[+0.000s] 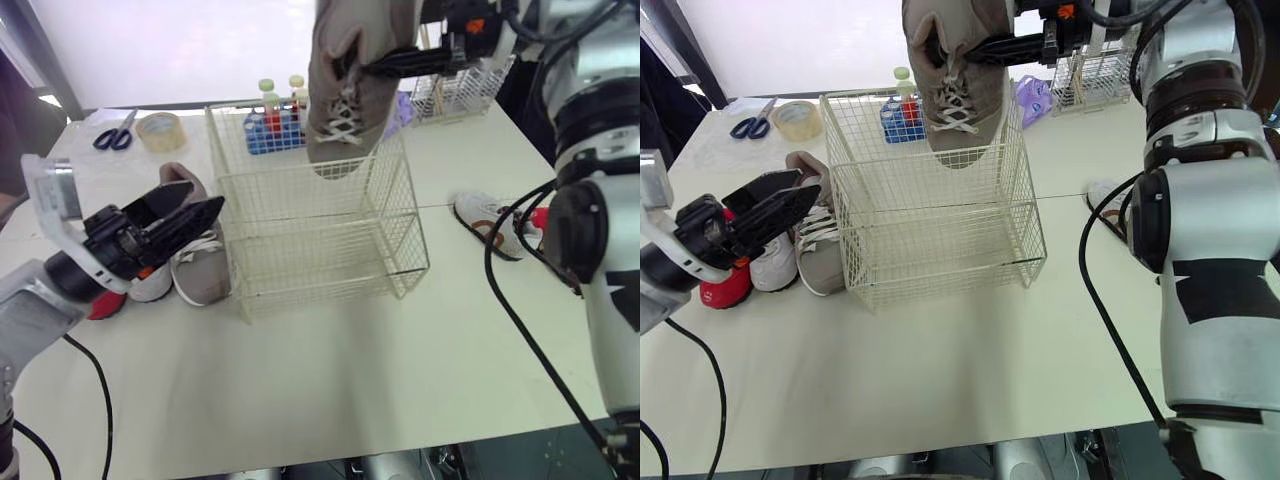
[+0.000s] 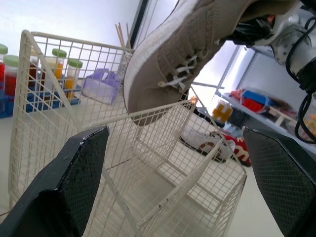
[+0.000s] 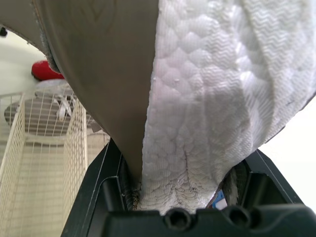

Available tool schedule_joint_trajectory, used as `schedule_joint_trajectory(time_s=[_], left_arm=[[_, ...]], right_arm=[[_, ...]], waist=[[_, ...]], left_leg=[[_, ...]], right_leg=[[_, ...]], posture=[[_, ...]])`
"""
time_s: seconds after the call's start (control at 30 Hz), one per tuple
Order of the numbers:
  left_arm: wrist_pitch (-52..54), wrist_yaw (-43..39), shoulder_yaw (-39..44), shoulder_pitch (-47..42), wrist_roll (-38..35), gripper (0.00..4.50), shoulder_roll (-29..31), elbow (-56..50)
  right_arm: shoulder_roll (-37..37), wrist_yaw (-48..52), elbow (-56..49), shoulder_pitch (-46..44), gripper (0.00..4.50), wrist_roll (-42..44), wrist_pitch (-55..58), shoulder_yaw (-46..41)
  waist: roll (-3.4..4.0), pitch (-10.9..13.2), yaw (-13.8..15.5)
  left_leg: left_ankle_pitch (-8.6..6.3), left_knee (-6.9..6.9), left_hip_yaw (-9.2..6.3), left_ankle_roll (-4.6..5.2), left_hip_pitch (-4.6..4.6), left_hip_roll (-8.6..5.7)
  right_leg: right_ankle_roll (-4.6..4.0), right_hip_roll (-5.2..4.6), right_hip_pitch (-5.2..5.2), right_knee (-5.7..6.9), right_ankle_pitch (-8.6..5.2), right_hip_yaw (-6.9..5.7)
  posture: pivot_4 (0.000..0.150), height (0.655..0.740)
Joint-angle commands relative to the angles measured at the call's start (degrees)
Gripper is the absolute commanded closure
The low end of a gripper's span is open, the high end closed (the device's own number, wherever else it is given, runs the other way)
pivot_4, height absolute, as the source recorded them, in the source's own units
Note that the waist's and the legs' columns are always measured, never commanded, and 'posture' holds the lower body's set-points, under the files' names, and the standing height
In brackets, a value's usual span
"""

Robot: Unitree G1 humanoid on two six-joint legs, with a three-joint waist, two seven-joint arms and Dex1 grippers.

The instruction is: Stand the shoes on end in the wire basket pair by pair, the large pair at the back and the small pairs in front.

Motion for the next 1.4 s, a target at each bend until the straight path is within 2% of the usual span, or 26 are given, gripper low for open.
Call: schedule_joint_trajectory(time_s=[0.03,0.77,1.13,1.4], left_arm=[[-1.4,0.3,0.0,-0.8,0.1,0.04,-0.1,-1.6],[-0.6,-2.5,-11.7,-7.7,6.7,0.04,-2.1,-1.9],[0.2,-5.8,-20.0,-11.8,16.8,0.04,-3.1,1.0],[0.7,-7.3,-20.3,-11.4,18.8,0.04,-4.2,1.2]], right_arm=[[-1.5,1.4,0.1,-2.4,2.61,-1.4,-0.4,-1.1],[0.3,3.6,2.4,3.4,2.61,-7.9,2.1,-0.1],[1.1,4.4,1.7,6.4,2.61,-8.9,3.5,0.1],[0.0,2.9,1.5,7.1,2.61,-9.1,6.8,-0.1]], waist=[[0.0,0.0,0.0],[-0.02,0.0,0.4],[-0.02,0.0,0.2],[-0.02,0.0,0.3]], left_leg=[[0.0,0.0,0.0,-0.01,0.0,0.0],[0.04,0.17,0.0,-0.05,-0.02,-0.02],[0.04,0.31,-0.01,-0.05,0.0,-0.02],[0.03,0.75,-0.01,-0.02,0.01,-0.01]], right_leg=[[-0.01,0.0,0.0,0.01,0.01,-0.01],[0.0,0.03,0.05,0.09,0.02,-0.04],[0.01,0.09,0.07,0.25,0.03,-0.04],[0.01,0.09,0.1,0.64,0.02,-0.04]], posture=[[0.15,0.74],[0.15,0.74],[0.15,0.74],[0.15,0.74]])
